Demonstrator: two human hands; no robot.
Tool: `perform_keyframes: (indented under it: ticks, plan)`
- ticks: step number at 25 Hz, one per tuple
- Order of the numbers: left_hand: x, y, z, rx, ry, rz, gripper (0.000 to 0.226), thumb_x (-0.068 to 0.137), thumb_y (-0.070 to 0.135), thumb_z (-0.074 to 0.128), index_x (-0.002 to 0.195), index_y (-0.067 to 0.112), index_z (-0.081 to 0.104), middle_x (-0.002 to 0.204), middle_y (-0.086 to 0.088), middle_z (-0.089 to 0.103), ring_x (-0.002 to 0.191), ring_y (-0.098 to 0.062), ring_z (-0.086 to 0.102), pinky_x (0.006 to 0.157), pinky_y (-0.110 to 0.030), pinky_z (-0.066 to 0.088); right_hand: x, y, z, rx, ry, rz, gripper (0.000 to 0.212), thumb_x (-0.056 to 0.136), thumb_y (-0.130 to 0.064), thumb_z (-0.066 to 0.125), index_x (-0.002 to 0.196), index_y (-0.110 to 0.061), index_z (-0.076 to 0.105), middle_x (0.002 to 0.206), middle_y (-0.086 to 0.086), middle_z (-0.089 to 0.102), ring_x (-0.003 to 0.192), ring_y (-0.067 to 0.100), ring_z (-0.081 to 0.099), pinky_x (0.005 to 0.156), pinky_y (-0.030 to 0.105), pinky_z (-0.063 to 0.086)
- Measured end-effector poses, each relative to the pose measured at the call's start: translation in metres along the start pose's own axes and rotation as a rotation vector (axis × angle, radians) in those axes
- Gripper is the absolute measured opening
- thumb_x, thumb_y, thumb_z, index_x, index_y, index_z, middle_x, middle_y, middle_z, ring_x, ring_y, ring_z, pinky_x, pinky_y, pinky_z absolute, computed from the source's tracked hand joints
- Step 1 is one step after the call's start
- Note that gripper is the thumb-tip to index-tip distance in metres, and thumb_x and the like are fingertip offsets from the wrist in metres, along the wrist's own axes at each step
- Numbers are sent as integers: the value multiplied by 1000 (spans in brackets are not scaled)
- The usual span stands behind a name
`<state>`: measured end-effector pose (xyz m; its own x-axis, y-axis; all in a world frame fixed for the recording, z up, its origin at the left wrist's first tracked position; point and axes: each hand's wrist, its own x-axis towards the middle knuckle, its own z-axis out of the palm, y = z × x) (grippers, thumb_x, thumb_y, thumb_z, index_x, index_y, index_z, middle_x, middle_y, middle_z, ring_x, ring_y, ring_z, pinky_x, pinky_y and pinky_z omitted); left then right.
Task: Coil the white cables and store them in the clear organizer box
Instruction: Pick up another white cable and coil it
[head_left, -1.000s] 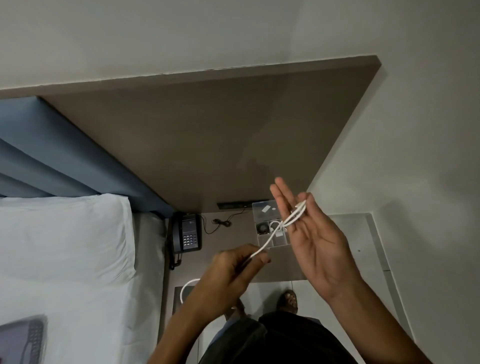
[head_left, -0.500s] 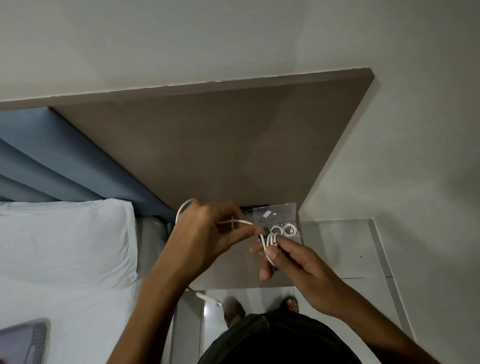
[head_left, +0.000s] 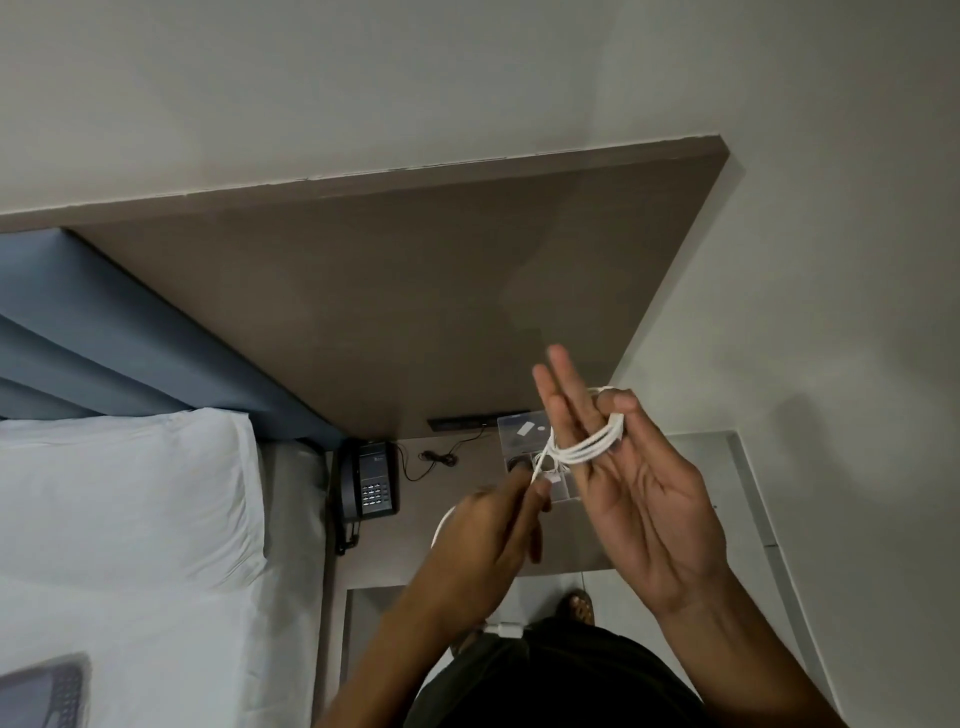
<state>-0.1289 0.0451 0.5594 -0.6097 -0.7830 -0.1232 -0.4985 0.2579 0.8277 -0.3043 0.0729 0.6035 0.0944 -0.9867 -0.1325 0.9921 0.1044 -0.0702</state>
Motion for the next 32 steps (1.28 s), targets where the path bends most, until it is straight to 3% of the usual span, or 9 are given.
perform_keyframes:
  ticks: [3,6,8,11,16,21,24,28,32]
  plan:
    - [-9,-10,-2,81,-49,-5,20,116,33,47,104,23,60,83,10,59,72,-6,56,65,-28,47,4,-3,-9,-853,142,-192,41,118,-29,28,141,-14,59,166,4,51,153,15,49,130,38,30]
    - [-19,-12,-14,121,-49,-5,14,113,34,53,106,28,64,81,14,55,72,-3,55,65,-14,39,3,-6,-24,-1717,172,-366,35,118,-30,36,147,-40,53,141,-13,59,93,-11,69,84,15,57]
    - [-20,-8,-32,90,-18,36,30,111,50,46,109,29,68,86,10,60,76,-8,60,64,-15,46,0,-8,-37,-1971,54,-277,34,116,-24,40,148,-33,51,148,-16,52,110,-19,64,92,9,56]
    - [-11,-7,-65,156,15,175,39,111,56,41,114,28,68,94,10,67,81,-10,67,69,-22,57,-11,-3,-47,-1935,-53,55,21,116,-33,41,121,-25,59,115,-2,72,99,11,70,93,49,61]
    - [15,-12,-90,-94,-94,167,17,109,38,60,107,25,71,80,-1,64,63,-10,60,57,-26,52,-22,5,-38,-1002,-218,489,42,118,-37,40,120,-6,68,95,3,76,112,19,72,107,29,52]
    - [4,-13,-42,-338,-263,142,26,114,25,50,110,8,68,76,-2,56,64,-5,52,58,-25,48,-13,12,-14,-29,-61,237,28,109,-3,55,132,13,62,129,31,73,127,41,70,119,45,51]
    - [-6,-12,-22,-279,-262,95,23,117,22,48,117,9,68,76,10,57,67,-7,56,64,-44,55,-4,13,-9,-479,83,27,32,115,-24,50,137,-6,64,158,15,59,151,28,53,129,42,39]
    - [-18,-14,-40,-107,-251,101,30,115,33,48,138,33,67,90,22,61,81,-5,64,73,-17,54,-3,15,-18,-1780,142,-205,34,117,-40,33,123,-29,65,157,-23,55,117,25,66,108,40,56]
    - [-10,-10,-84,7,-45,184,18,106,38,63,117,33,76,105,27,69,98,-3,72,81,-11,55,-9,16,-30,-1848,14,65,31,117,-44,36,119,-27,61,109,5,74,82,23,70,80,61,57]
